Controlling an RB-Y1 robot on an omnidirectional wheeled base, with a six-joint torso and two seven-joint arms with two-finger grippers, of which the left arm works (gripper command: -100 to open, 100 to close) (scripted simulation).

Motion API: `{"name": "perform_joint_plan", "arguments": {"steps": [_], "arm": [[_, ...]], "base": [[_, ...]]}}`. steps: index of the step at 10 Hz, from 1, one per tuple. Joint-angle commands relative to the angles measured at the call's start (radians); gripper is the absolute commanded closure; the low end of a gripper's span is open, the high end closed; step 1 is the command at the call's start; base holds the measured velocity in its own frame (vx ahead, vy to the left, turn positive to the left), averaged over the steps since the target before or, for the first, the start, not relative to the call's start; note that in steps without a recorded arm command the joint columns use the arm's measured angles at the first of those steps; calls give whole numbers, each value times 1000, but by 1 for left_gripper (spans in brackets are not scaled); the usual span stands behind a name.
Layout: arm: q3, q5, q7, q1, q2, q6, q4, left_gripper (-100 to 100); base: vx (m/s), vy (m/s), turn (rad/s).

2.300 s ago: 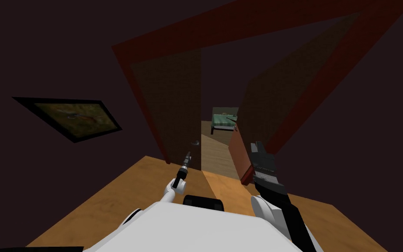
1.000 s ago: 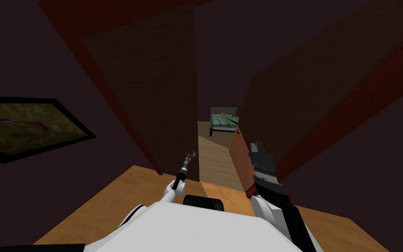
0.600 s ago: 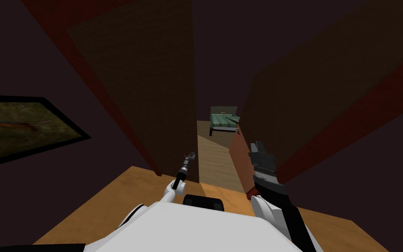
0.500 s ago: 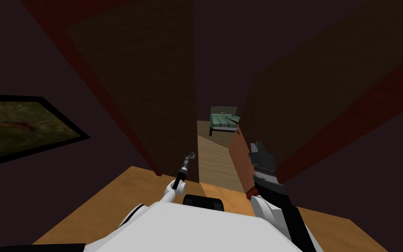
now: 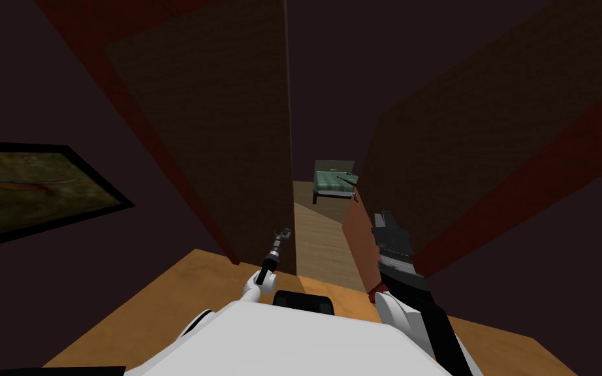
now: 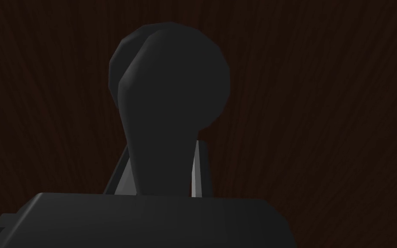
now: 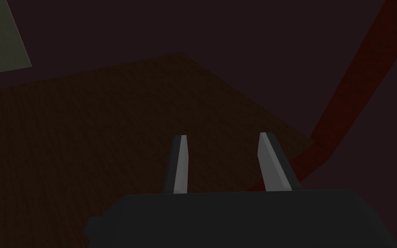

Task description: Push the door open

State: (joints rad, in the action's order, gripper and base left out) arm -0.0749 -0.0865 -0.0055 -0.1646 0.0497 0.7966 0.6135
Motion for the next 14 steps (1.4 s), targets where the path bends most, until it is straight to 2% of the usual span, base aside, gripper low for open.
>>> {"name": "perform_joint_plan", "arguments": {"steps": [1,2,5,6,8,11,14], "arm": [[12,-7,2,-30,11,15,-27,100],[27,-14,-3,-30,19,16,-29,100],[31,-16,-4,-29,21,16,-21,100],[49,-26,-11,-29,29,16,-31,100],[54,-28,-12,-29,31,16,-31,100],[91,-48,-25,-29,41,17,-35,100],[108,-57,-31,-28,45,17,-37,100]], "base": [[117,-50,30],[167,-47,13],[103,-40,18],[112,-49,19],[136,-61,49],[190,-75,66],[137,-57,34]]}}
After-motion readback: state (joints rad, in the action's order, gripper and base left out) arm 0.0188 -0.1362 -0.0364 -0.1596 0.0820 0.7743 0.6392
